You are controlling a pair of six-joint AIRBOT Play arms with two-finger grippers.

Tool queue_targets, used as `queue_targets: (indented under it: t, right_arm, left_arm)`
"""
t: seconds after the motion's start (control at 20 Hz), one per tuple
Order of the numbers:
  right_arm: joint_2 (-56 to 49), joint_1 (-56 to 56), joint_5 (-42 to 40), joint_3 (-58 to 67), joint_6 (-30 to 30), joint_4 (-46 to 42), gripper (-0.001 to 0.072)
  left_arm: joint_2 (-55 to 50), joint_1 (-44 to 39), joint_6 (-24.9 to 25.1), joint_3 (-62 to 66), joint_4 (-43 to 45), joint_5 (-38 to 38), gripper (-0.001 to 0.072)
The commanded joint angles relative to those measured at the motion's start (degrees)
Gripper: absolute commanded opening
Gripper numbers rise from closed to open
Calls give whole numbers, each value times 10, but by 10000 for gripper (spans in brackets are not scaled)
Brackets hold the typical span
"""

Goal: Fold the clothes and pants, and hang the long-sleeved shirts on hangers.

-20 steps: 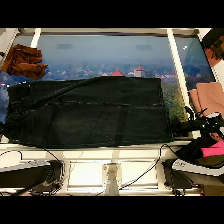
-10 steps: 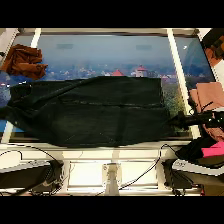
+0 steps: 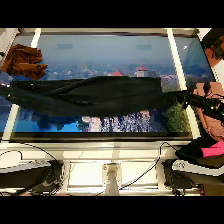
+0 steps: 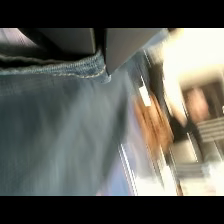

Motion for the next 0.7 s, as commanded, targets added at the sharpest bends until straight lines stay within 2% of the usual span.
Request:
queue_targets:
  t: [0.0, 0.15, 0.25, 0.35, 0.45, 0.5, 0.65]
  right_arm:
    - [0, 64, -240, 2, 100, 106, 22]
    - [-1, 160, -451, 2, 180, 145, 22]
    - [-1, 226, -594, 2, 221, 157, 22]
    - [-3, 278, -691, 3, 225, 156, 22]
    - [-13, 300, -693, 7, 219, 135, 21]
    - [-22, 300, -662, 18, 209, 106, 21]
    - [-57, 296, -594, 90, 170, -24, 21]
  left_arm:
    - [0, -73, -95, 1, -7, 173, 49]
    - [0, -150, -161, 1, 23, 335, 49]
    - [0, -200, -171, 1, 45, 422, 49]
    - [-3, -239, -172, 0, 73, 483, 49]
    - [-10, -259, -202, 0, 115, 505, 48]
    - [-12, -263, -223, 0, 144, 507, 48]
    - [-11, -259, -263, 1, 210, 508, 48]
